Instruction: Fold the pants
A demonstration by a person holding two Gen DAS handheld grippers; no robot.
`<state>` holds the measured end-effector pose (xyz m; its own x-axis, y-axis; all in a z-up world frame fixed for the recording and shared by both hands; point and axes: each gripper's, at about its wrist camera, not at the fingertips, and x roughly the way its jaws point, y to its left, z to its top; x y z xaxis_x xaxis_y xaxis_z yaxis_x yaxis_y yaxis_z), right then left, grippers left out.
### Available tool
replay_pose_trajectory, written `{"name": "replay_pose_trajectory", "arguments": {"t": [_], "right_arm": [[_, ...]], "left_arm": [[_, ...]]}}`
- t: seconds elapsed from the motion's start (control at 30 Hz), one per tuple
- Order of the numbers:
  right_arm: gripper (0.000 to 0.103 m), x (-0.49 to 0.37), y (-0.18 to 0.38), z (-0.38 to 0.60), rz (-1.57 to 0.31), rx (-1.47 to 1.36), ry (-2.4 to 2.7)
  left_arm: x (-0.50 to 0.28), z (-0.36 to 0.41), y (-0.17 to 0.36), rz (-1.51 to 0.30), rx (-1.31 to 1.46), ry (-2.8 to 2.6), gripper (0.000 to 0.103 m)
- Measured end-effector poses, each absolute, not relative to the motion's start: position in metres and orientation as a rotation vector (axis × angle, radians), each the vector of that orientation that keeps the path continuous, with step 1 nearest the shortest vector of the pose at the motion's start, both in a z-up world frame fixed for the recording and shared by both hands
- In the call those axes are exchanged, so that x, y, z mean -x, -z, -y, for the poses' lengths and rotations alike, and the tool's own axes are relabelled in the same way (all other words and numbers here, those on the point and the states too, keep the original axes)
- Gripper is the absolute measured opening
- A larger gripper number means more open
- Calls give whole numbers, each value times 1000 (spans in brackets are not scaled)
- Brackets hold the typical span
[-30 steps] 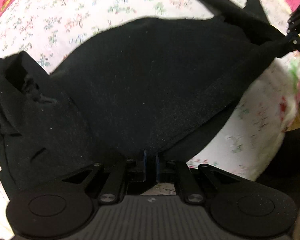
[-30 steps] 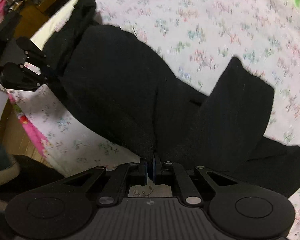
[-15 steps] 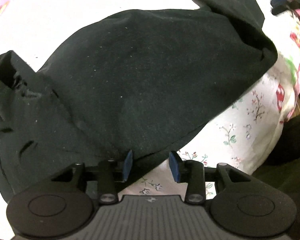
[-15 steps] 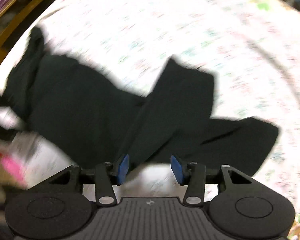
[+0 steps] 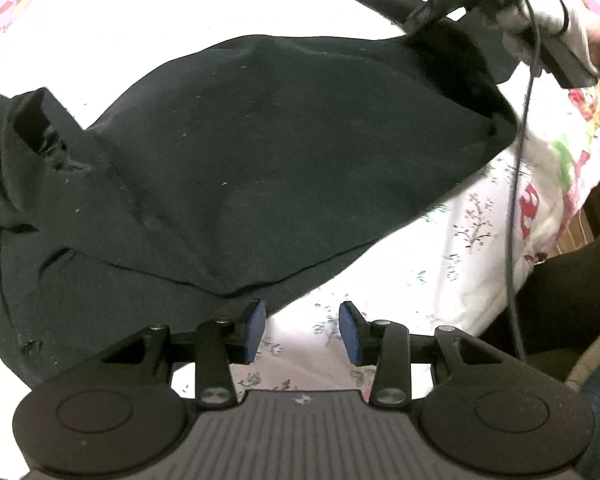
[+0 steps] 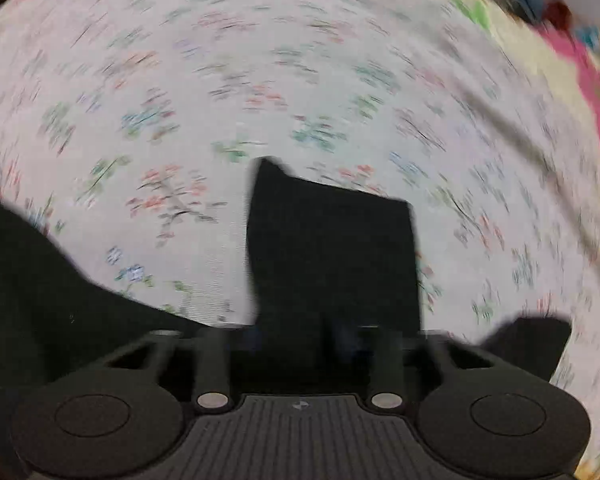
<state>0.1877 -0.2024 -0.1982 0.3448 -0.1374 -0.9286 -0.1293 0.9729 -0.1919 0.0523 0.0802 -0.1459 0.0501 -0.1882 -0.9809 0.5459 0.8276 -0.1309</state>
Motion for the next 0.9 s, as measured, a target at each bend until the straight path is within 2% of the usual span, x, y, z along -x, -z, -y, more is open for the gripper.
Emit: {"name": "replay_pose_trajectory", "arguments": {"t": [0.13, 0.27, 0.33, 0.47, 0.5, 0.57, 0.67, 0.9], "right_arm": [[0, -181, 159, 256, -1171, -26, 16], [0, -146, 115, 318, -1028, -322, 68], [0, -126, 112, 345, -971, -429, 110], [0, -88, 142, 398, -963, -584, 225], [1, -79, 153, 408, -979, -596, 237], [19, -69, 171, 418, -1051, -566, 284], [20, -54, 176, 438, -1077, -536, 327], [33, -77, 180, 475, -1062, -514, 210]], "left_arm": [[-64, -58, 144, -1393, -334, 623, 50], [-82, -32, 135, -1357, -345, 693, 50], [-91, -15, 134, -1352, -353, 732, 50], [-102, 27, 134, -1337, -420, 809, 50], [-104, 36, 134, -1336, -434, 827, 50], [-105, 54, 134, -1340, -462, 865, 50], [-101, 77, 133, -1346, -490, 903, 50], [-103, 126, 138, -1362, -507, 935, 50]]}}
